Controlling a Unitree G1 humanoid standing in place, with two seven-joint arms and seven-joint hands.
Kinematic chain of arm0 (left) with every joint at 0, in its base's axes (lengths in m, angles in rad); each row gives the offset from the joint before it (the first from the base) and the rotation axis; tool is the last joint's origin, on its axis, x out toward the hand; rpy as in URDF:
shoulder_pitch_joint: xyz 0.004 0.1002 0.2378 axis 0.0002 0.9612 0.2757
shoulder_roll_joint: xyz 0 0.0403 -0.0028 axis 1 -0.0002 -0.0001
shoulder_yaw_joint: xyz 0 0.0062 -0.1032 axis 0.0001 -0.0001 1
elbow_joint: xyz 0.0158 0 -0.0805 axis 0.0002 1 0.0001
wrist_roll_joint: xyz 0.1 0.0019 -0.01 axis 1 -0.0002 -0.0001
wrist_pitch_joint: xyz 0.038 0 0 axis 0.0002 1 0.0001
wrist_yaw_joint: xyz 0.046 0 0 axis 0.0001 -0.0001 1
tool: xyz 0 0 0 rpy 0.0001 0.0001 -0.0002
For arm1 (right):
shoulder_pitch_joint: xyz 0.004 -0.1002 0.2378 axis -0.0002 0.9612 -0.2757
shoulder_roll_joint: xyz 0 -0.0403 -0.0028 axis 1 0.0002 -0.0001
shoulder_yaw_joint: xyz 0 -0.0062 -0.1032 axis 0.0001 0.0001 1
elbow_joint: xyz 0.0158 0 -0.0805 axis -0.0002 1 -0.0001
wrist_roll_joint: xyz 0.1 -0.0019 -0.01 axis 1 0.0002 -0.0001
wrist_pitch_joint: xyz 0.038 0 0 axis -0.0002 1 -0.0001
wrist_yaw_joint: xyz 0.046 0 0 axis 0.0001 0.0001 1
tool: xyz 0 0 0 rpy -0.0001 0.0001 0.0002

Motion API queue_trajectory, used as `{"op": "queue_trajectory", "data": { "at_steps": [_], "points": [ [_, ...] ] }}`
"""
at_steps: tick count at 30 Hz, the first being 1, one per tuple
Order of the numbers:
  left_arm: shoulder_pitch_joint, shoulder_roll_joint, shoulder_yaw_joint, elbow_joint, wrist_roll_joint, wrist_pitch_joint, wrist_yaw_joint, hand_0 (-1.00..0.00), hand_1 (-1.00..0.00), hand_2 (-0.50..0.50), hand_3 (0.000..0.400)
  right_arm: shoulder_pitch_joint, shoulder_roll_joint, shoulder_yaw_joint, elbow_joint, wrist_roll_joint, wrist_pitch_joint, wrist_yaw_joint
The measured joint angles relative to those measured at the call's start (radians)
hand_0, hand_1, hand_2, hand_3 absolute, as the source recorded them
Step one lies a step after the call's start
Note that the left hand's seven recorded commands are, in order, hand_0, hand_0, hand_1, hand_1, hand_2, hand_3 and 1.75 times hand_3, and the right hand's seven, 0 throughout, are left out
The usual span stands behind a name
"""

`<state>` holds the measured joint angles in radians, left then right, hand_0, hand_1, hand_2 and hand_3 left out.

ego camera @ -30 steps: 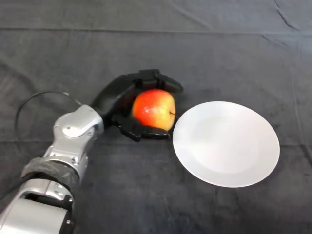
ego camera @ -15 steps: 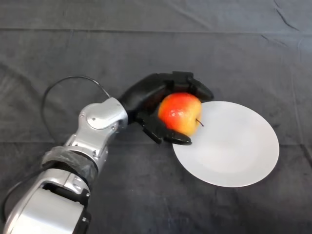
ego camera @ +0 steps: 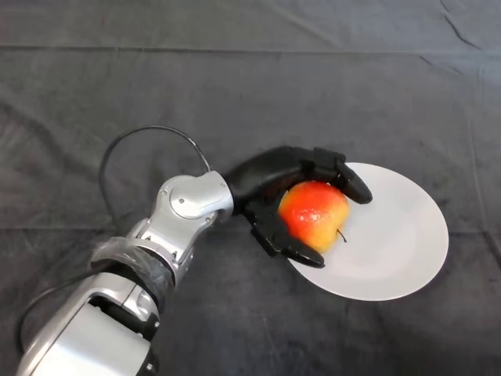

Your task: Move the apple to the plate

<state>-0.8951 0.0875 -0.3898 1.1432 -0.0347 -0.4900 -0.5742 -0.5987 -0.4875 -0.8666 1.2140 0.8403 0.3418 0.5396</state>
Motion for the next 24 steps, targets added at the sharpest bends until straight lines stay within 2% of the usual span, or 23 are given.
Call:
{"op": "queue_trajectory", "data": {
  "at_steps": [1, 2, 3, 4, 5, 8, 24],
  "points": [
    [-0.001, 0.0, -0.007, 0.0, 0.0, 0.005, 0.0, -1.0, -0.05, -0.48, 0.4, 0.0, 0.0, 0.0, 0.0, 0.0, 0.0, 0.0],
    [-0.002, 0.001, -0.023, 0.0, 0.0, 0.007, 0.0, -0.96, -0.02, -0.47, 0.383, 0.0, 0.0, 0.0, 0.0, 0.0, 0.0, 0.0],
    [-0.002, 0.001, -0.035, 0.0, 0.0, 0.008, 0.0, -0.85, -0.01, -0.42, 0.342, 0.0, 0.0, 0.0, 0.0, 0.0, 0.0, 0.0],
    [-0.002, 0.0, -0.043, 0.0, 0.0, 0.009, 0.0, -0.53, 0.0, -0.27, 0.213, 0.0, 0.0, 0.0, 0.0, 0.0, 0.0, 0.0],
    [-0.003, 0.0, -0.053, 0.0, 0.0, 0.011, 0.001, -0.38, 0.0, -0.19, 0.151, 0.0, 0.0, 0.0, 0.0, 0.0, 0.0, 0.0],
    [-0.003, 0.0, -0.086, 0.0, 0.002, 0.017, 0.001, 0.0, 0.0, 0.0, 0.002, 0.0, 0.0, 0.0, 0.0, 0.0, 0.0, 0.0],
    [-0.021, 0.017, -0.132, 0.0, 0.002, 0.043, 0.022, 0.0, 0.0, 0.0, 0.0, 0.0, 0.0, 0.0, 0.0, 0.0, 0.0, 0.0]
  ]
}}
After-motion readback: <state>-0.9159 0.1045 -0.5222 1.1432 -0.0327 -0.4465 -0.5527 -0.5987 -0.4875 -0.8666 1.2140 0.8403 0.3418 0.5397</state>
